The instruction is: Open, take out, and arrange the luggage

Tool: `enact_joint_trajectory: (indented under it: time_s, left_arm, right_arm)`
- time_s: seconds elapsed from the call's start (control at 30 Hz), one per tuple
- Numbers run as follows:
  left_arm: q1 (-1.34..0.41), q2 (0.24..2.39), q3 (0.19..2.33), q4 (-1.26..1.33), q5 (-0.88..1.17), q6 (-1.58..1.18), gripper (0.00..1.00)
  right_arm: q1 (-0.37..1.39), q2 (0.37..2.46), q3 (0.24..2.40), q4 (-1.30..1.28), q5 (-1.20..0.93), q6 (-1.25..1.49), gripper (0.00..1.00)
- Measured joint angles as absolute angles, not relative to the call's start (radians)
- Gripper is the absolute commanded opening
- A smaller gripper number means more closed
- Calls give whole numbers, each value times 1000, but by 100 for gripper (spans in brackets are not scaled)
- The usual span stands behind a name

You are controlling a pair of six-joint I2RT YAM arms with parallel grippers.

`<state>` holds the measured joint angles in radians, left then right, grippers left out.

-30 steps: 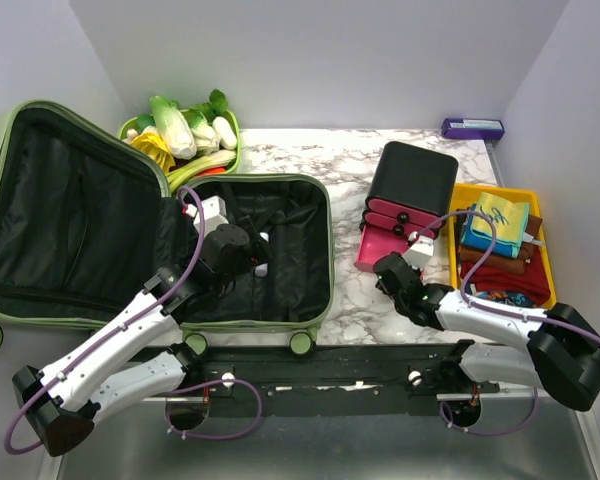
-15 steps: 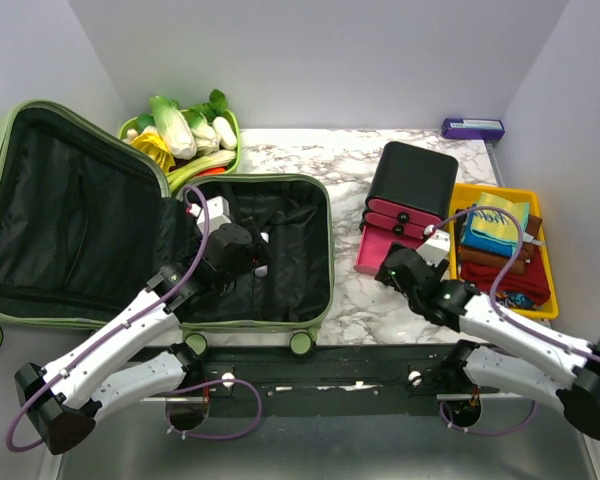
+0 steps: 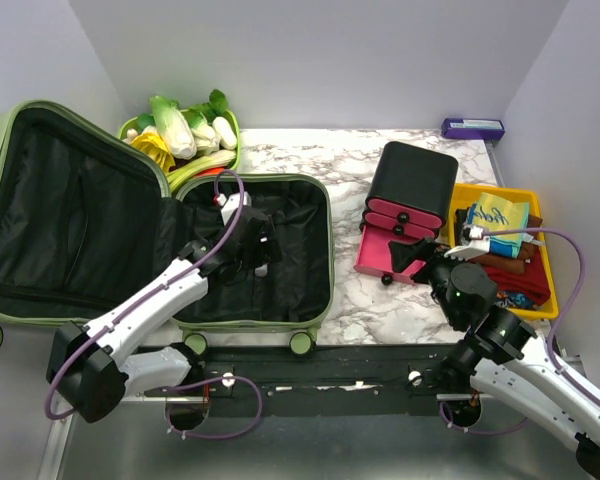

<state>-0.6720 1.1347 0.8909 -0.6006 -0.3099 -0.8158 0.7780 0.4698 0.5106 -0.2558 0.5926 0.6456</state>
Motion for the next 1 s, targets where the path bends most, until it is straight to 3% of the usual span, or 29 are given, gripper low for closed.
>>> enact_joint_trajectory:
  time_s: [0.1, 0.23, 0.4, 0.53, 0.6, 0.67, 1.0]
  left_arm:
    - [-627, 1177, 891, -564, -268, -791, 97]
    - [-536, 1274, 893, -522, -206, -746, 86]
    - [-476, 1411, 933, -489, -143, -693, 79]
    - [-464, 1532, 997, -476, -122, -660, 59]
    - [-462, 1602, 1036, -474, -115, -646, 58]
    - [-460, 1652, 1060, -474, -115, -638, 51]
    - [-458, 1769, 1129, -503, -143, -632, 46]
  right_arm:
    - [778, 474, 509, -201, 558, 586, 100]
    - [778, 508, 509, -166, 522, 542, 100]
    - [778, 560, 509, -157, 486, 519, 100]
    - [778, 568, 509, -157, 477, 514, 100]
    - [778, 563, 509, -156, 477, 514, 100]
    - [778, 559, 509, -156, 477, 514, 100]
    - [778, 532, 509, -159, 479, 513, 100]
